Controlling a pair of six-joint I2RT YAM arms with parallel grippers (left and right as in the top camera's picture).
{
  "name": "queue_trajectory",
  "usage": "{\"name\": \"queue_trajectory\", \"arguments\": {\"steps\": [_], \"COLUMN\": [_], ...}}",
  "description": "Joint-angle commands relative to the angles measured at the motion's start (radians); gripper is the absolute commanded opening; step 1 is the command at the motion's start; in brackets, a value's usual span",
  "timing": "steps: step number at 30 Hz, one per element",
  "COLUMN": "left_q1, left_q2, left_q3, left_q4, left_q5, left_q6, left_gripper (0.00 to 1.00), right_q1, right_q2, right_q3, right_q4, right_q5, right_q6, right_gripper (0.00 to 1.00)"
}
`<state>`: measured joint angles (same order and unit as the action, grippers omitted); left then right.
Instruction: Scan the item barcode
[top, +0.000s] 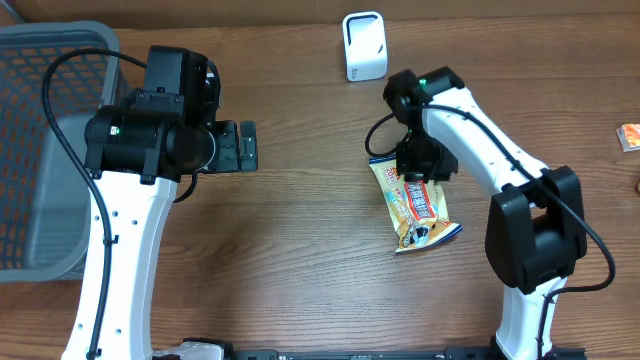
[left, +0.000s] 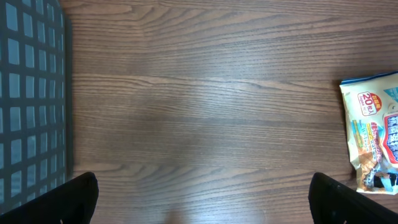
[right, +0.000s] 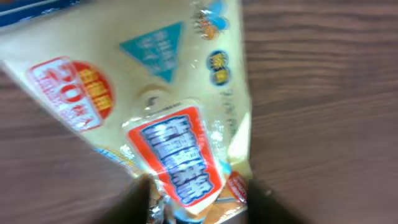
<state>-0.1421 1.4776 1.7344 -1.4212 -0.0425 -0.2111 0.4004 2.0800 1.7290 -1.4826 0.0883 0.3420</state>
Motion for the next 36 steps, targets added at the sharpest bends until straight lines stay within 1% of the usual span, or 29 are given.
{"name": "queue_trajectory", "arguments": {"steps": [1, 5, 10, 14, 16, 21, 24, 31, 32, 33, 35, 36], "left_q1": [0.004, 0.004, 0.004, 0.004, 0.004, 0.004, 0.004, 0.004, 0.004, 0.004, 0.004, 0.004], "left_q2": [0.006, 0.006, 0.006, 0.006, 0.006, 0.006, 0.006, 0.006, 0.006, 0.006, 0.006, 0.006], "left_q3": [0.017, 0.017, 0.017, 0.017, 0.017, 0.017, 0.017, 0.017, 0.017, 0.017, 0.017, 0.017], "left_q4": [0.001, 0.002, 0.001, 0.002, 0.002, 0.002, 0.001, 0.002, 0.002, 0.002, 0.002, 0.002], "left_q5": [-0.01, -0.01, -0.01, -0.01, -0.01, -0.01, -0.01, -0.01, -0.01, -0.01, -0.01, -0.01], "left_q6": [-0.014, -0.014, -0.013, -0.014, -0.014, -0.014, -0.014, -0.014, -0.014, -0.014, -0.014, -0.013], "left_gripper": [1.0, 1.0, 1.0, 1.0, 1.0, 1.0, 1.0, 1.0, 1.0, 1.0, 1.0, 1.0], "right_q1": [0.014, 0.063, 0.159, 0.205, 0.211, 0.204, 0.193, 0.188, 0.185, 0.182, 0.176, 0.173], "right_q2": [-0.004, -0.004, -0.004, -0.003, -0.003, -0.003, -0.003, -0.003, -0.002, -0.002, -0.002, -0.002], "right_q3": [0.004, -0.014, -0.062, -0.126, -0.153, -0.191, -0.22, -0.306, -0.323, -0.327, -0.327, -0.325], "right_q4": [0.003, 0.013, 0.088, 0.153, 0.17, 0.187, 0.215, 0.339, 0.363, 0.365, 0.361, 0.358], "right_q5": [-0.116, -0.092, 0.026, 0.142, 0.18, 0.194, 0.248, 0.214, 0.214, 0.214, 0.214, 0.214], "right_q6": [-0.134, -0.142, -0.14, -0.103, -0.076, -0.071, -0.05, -0.05, -0.049, -0.045, -0.023, -0.006], "right_gripper": [0.76, 0.78, 0.78, 0.78, 0.78, 0.78, 0.78, 0.77, 0.73, 0.67, 0.39, 0.27]}}
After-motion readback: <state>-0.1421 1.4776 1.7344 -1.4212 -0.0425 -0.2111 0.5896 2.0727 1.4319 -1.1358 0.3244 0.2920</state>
